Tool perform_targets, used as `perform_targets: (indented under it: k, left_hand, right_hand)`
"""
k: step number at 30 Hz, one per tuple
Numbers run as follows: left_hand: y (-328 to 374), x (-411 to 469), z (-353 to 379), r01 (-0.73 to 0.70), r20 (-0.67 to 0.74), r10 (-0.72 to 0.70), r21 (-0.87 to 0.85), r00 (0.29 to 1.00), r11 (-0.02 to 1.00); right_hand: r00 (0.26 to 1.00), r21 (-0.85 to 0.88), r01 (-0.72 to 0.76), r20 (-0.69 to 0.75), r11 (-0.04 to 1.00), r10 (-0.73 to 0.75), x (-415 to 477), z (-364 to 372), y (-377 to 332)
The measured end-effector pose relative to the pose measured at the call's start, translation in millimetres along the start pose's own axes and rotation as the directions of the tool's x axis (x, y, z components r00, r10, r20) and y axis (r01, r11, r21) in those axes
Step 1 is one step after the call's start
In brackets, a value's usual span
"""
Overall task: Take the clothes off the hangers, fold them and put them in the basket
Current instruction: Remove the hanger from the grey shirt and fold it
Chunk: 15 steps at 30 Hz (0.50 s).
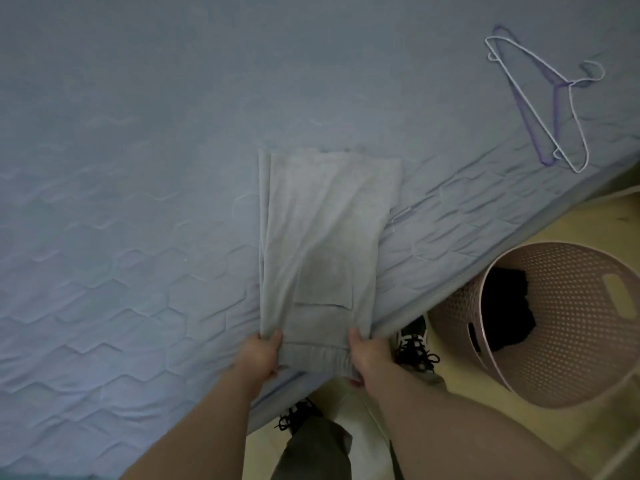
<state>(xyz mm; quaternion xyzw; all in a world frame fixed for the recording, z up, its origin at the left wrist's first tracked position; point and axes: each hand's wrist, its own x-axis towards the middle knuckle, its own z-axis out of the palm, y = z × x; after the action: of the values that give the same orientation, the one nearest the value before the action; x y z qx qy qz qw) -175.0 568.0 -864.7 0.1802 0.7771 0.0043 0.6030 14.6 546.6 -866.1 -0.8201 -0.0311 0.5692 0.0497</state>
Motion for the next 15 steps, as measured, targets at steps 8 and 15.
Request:
perform_targets:
  k: [8, 15]
  left_hand:
    - [-3, 11, -17, -0.017, -0.098, 0.069, 0.453, 0.993, 0.892]
    - [139, 36, -6, -0.278, -0.249, 0.509, 0.605, 0.824, 0.746]
  right_hand:
    - [1.0, -0.359, -0.019, -0.01, 0.933, 0.016, 1, 5, 6]
    - [0.864, -0.27, 0.221, -0.392, 0.937, -0.317, 52, -32, -123]
